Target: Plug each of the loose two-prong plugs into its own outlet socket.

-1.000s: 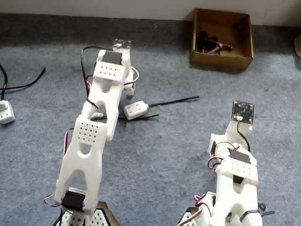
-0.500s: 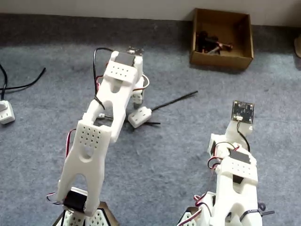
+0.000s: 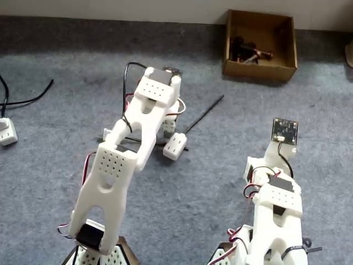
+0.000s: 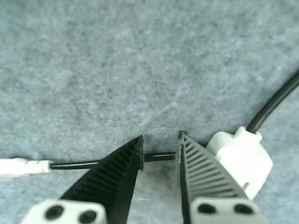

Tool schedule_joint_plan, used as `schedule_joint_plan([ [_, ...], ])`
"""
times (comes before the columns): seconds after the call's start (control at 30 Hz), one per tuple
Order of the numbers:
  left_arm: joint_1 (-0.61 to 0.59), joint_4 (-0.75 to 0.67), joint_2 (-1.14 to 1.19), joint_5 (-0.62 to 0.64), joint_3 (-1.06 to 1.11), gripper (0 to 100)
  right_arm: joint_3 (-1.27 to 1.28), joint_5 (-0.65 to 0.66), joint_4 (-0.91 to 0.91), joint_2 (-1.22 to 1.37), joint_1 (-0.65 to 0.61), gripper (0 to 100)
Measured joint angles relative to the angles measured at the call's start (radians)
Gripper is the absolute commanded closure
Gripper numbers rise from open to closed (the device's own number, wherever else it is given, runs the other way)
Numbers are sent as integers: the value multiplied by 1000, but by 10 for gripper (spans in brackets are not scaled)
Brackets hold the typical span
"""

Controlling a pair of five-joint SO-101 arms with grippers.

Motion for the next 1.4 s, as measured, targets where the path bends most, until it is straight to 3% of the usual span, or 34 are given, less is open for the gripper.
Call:
schedule_joint_plan([
  [0.87,230,0,0,-2,0,874,0,0,0,0,0,846],
  [1.17,233,0,-15,-2,0,874,0,0,0,0,0,846],
  [1.4,180,0,-153,-21,0,874,0,0,0,0,0,846],
])
